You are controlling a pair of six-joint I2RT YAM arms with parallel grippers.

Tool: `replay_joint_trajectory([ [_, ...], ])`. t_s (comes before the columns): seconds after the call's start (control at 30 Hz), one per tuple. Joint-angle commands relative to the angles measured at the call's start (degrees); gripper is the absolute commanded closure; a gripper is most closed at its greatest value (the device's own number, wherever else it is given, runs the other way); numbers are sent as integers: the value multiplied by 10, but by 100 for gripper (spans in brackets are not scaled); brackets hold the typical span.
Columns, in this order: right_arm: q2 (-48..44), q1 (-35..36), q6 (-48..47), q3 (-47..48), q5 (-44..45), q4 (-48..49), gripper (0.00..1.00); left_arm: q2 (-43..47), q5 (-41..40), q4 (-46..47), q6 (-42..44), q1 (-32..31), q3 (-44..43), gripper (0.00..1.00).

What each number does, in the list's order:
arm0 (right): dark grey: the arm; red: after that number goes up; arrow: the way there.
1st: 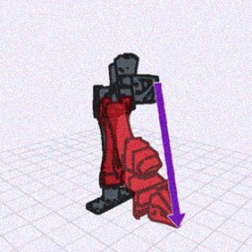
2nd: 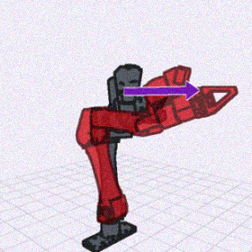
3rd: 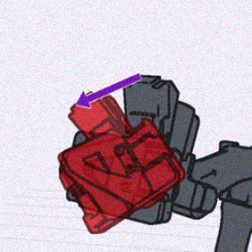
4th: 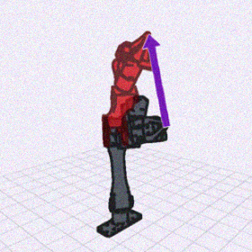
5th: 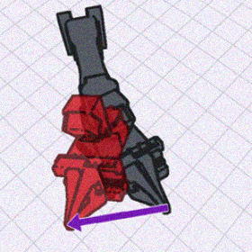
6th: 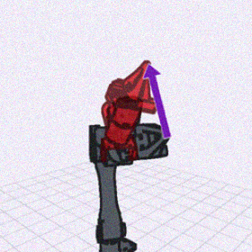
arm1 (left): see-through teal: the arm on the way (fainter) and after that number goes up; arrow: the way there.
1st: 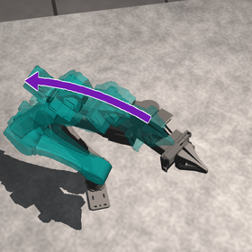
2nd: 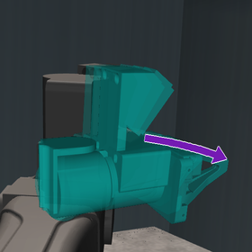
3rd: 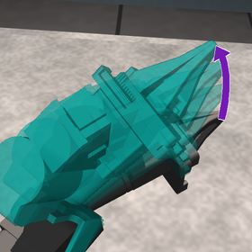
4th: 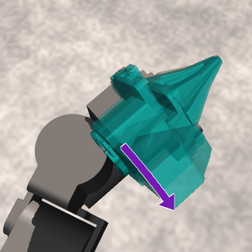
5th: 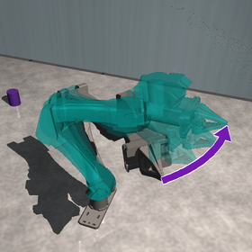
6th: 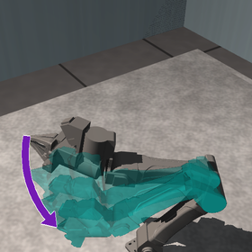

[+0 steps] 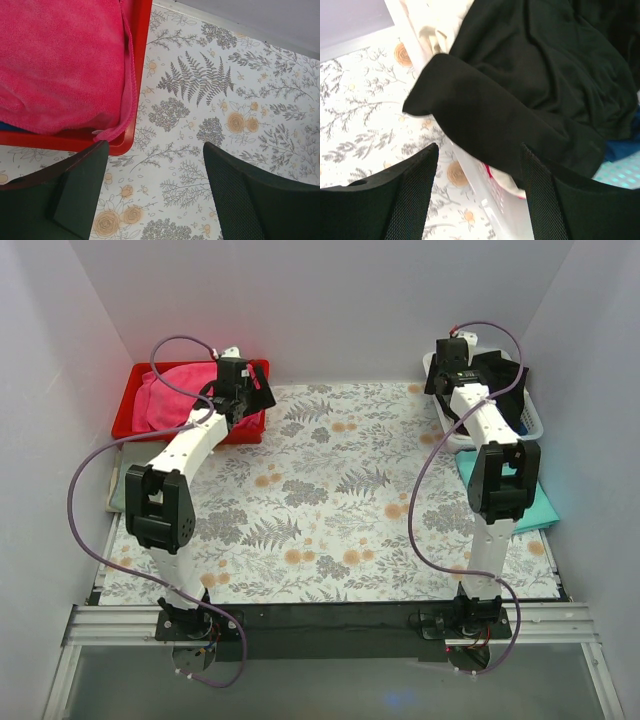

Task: Fold and stack the t-shirts
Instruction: Grab crumpled tshirt from bin with the right arm

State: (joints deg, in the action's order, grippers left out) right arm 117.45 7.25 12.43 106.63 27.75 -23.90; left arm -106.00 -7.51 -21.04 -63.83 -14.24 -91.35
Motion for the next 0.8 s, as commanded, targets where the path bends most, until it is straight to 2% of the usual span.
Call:
replay_joint_trajectory([
  [0.0,31,-3,21,62,13,-1,29,51,3,-7,9,4,18,25],
  [0.17,85,-10,17,117,71,-17,29,68,3,-5,13,10,34,25],
  [0.37,115,-31,11,128,82,-24,27,63,4,-6,12,14,35,25],
  [0.47,118,-38,12,128,78,-30,63,63,1,-5,12,14,35,25],
  [0.5,118,-38,12,127,79,-31,87,62,0,-6,13,14,35,25],
  [0.53,113,-37,13,126,78,-32,96,63,0,-6,13,15,35,25],
  [0.77,73,-20,23,133,72,-32,99,58,7,-6,11,16,30,25],
])
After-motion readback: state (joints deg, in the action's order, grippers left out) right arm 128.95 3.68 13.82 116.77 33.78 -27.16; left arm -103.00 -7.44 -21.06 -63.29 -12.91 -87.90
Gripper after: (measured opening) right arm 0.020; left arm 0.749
